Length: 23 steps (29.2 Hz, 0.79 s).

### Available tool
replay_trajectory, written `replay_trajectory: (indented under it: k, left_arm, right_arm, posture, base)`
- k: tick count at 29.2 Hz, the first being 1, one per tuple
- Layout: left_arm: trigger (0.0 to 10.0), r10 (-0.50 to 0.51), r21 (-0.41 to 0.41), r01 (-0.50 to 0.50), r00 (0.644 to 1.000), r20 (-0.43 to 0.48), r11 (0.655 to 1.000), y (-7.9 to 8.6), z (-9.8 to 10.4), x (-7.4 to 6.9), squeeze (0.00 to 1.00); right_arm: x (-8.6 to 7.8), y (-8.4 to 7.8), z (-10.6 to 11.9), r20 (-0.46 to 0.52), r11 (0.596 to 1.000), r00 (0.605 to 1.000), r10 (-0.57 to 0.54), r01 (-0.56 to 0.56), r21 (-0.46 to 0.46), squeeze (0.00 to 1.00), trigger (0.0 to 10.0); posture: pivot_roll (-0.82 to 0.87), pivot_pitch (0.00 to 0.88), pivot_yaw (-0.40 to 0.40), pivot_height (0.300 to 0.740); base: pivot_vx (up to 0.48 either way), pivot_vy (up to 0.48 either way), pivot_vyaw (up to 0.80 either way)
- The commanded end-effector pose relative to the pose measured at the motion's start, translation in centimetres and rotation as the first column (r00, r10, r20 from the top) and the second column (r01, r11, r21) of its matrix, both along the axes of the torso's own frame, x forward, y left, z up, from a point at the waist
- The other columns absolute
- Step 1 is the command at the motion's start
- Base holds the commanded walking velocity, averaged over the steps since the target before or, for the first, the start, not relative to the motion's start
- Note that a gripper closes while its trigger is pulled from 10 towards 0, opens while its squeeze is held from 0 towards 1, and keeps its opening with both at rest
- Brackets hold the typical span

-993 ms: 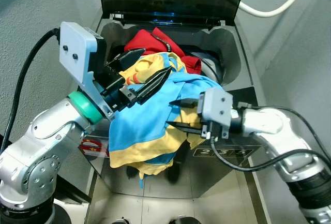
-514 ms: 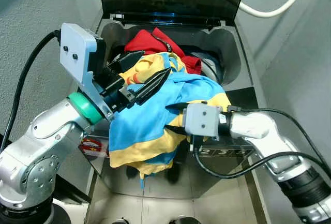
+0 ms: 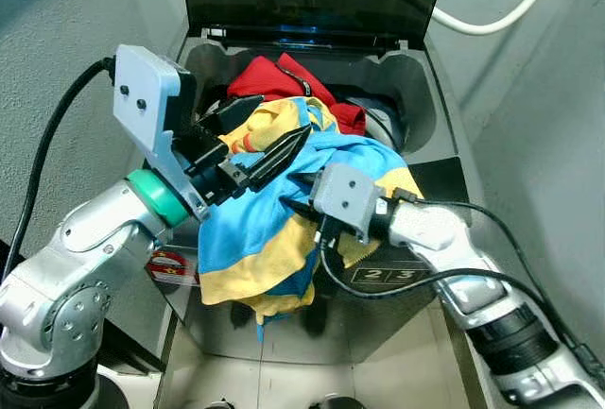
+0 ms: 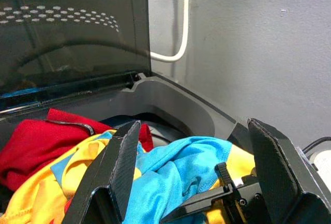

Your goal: Clothes washing

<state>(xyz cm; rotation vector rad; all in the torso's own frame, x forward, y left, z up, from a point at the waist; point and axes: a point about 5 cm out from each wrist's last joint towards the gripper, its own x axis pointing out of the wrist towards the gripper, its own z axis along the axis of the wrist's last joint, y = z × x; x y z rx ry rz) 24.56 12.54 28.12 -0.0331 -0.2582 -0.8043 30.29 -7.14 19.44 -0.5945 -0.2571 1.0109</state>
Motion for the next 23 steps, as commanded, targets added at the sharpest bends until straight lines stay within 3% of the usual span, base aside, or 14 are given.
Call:
replay_trajectory:
  k: [1, 9, 14, 16, 19, 20, 21, 22, 23]
  left_arm:
    - [10.0, -0.005, 0.003, 0.005, 1.000, -0.008, 1.000, -0.1, -0.4, -0.1, 0.00]
    - [10.0, -0.003, 0.001, 0.003, 1.000, -0.015, 1.000, -0.2, -0.5, -0.2, 0.00]
    - [10.0, -0.001, 0.001, 0.001, 1.000, -0.018, 1.000, -0.2, -0.6, -0.2, 0.00]
    - [10.0, -0.001, 0.000, 0.001, 1.000, -0.017, 1.000, -0.3, -0.6, -0.1, 0.00]
    - [10.0, -0.014, -0.020, 0.014, 1.000, -0.007, 1.000, -0.6, -0.3, -0.1, 0.00]
    - [10.0, -0.014, -0.020, 0.014, 1.000, -0.007, 1.000, -0.6, -0.3, -0.1, 0.00]
    - [10.0, -0.019, -0.037, 0.019, 1.000, 0.003, 0.999, -0.8, 0.0, -0.1, 0.00]
    - [10.0, -0.015, -0.064, 0.016, 1.000, 0.020, 0.998, -1.0, 0.4, 0.0, 0.00]
    - [10.0, -0.015, -0.064, 0.016, 1.000, 0.020, 0.998, -1.0, 0.4, 0.0, 0.00]
  right_arm:
    - [0.3, -0.2, 0.0, -0.024, 0.999, 0.999, -0.023, 0.024, 0.034, 0.00, 0.0]
    - [0.3, -0.2, 0.2, -0.029, 0.997, 0.999, -0.032, 0.034, 0.070, 0.00, 0.0]
    - [0.7, -0.2, 0.9, -0.032, 0.989, 0.998, -0.060, 0.063, 0.137, 0.00, 0.0]
    - [1.1, -0.2, 1.5, -0.025, 0.981, 0.996, -0.087, 0.090, 0.172, 0.00, 0.0]
    - [3.7, 0.3, 3.5, 0.022, 0.943, 0.974, -0.224, 0.211, 0.256, 0.00, 0.0]
    - [3.7, 0.3, 3.5, 0.022, 0.943, 0.974, -0.224, 0.211, 0.256, 0.00, 0.0]
    - [4.6, 0.8, 4.4, 0.044, 0.932, 0.967, -0.253, 0.231, 0.279, 0.00, 10.0]
    - [5.6, 1.7, 5.5, 0.060, 0.919, 0.960, -0.275, 0.244, 0.310, 0.00, 10.0]
    - [5.6, 1.7, 5.5, 0.060, 0.919, 0.960, -0.275, 0.244, 0.310, 0.00, 10.0]
  posture:
    - [-0.01, 0.000, 0.012, 0.740]
    - [-0.01, 0.000, 0.007, 0.740]
    - [-0.01, 0.000, 0.005, 0.740]
    - [-0.01, 0.000, 0.003, 0.740]
    - [-0.01, 0.000, 0.001, 0.740]
    - [-0.01, 0.000, 0.001, 0.740]
    - [-0.01, 0.000, -0.003, 0.740]
    - [-0.01, 0.000, -0.009, 0.740]
    - [-0.01, 0.000, -0.009, 0.740]
  base:
    - [0.000, 0.000, 0.00]
    - [0.000, 0.000, 0.00]
    - [0.000, 0.000, 0.00]
    - [0.000, 0.000, 0.00]
    - [0.000, 0.000, 0.00]
    - [0.000, 0.000, 0.00]
    - [0.000, 0.000, 0.00]
    - [0.000, 0.000, 0.00]
    - [0.000, 0.000, 0.00]
